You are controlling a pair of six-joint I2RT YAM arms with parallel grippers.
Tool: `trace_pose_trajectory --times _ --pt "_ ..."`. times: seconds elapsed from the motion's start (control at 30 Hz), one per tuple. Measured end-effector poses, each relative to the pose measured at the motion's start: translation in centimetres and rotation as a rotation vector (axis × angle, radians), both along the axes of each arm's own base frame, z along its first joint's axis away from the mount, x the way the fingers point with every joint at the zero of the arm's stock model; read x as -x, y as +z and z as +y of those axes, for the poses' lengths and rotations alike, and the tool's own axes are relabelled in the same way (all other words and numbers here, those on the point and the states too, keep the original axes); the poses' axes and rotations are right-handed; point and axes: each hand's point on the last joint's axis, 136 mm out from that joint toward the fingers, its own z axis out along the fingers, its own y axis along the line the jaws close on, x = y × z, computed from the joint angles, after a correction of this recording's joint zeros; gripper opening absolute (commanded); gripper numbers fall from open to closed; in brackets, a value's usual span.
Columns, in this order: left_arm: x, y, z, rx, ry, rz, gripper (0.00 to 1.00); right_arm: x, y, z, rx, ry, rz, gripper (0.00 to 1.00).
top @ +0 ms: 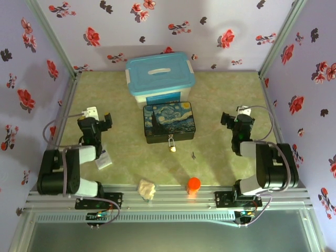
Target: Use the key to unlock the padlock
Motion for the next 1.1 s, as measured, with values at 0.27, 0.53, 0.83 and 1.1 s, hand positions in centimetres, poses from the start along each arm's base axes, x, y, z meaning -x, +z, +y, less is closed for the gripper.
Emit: trace_pose_trajectory --times 0.27,0.53,0.83,1.1 --pt "1.0 7.9 -0.9 0.258 0.025 -0.206 1.00 1.0 8.0 0.3 -0.139 -0.031 -0.080 0.99" --pt "1.8 5.4 -5.5 0.662 -0.100 -0.111 1.00 4.3 6.0 5.8 -0.422 0.164 0.082 0.99" --pt "5.9 10.9 -15.6 0.710 -0.384 0.045 1.00 10.7 0.0 14.9 -0.450 0.406 0.420 0.88" --pt "9.2 6.0 -21.5 0.719 -0.442 0.313 1.00 14.7 -4.0 18.9 -0.439 0.503 0.566 0.57"
